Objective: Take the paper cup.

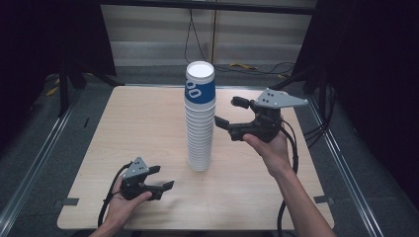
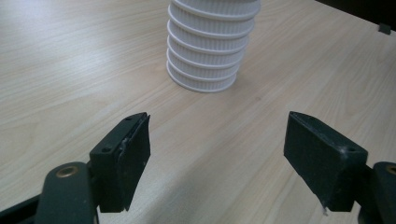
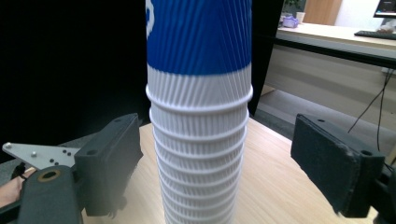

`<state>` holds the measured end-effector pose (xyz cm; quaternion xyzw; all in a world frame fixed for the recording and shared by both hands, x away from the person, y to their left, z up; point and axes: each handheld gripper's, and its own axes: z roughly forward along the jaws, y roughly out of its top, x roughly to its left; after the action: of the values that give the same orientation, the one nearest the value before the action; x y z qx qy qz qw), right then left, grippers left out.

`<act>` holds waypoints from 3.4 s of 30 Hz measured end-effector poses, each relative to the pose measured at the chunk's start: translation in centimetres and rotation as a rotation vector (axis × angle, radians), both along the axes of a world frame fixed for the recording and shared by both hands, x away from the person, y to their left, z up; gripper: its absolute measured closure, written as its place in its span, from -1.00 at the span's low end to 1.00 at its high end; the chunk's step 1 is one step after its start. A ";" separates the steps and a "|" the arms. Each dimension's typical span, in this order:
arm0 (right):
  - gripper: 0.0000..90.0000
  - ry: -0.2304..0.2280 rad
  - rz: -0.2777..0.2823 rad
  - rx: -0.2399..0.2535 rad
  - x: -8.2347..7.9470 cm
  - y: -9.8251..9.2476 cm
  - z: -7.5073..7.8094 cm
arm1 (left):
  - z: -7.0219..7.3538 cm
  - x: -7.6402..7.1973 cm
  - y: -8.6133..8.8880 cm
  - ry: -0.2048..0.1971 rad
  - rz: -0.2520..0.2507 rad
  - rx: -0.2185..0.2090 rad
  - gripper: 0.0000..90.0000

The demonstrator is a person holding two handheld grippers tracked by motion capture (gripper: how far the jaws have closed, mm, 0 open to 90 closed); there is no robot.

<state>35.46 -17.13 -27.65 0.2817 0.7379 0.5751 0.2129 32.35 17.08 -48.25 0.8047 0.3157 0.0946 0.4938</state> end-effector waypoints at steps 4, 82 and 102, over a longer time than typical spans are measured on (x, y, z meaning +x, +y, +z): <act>-0.67 -0.006 0.012 0.004 0.4 0.5 0.9 | 0.0 -0.1 -0.1 -0.001 -0.004 0.002 -0.59; -0.42 0.001 0.056 0.029 5.1 5.3 8.4 | -0.2 0.3 -0.2 0.028 -0.028 0.010 -0.64; -0.41 -0.043 0.052 0.158 4.4 3.4 10.0 | -0.2 0.3 -0.2 0.010 -0.021 0.005 -0.59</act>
<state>39.87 -13.72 -17.61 0.2658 0.6926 0.6429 0.1906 32.62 16.86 -48.40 0.8098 0.3093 0.0861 0.4910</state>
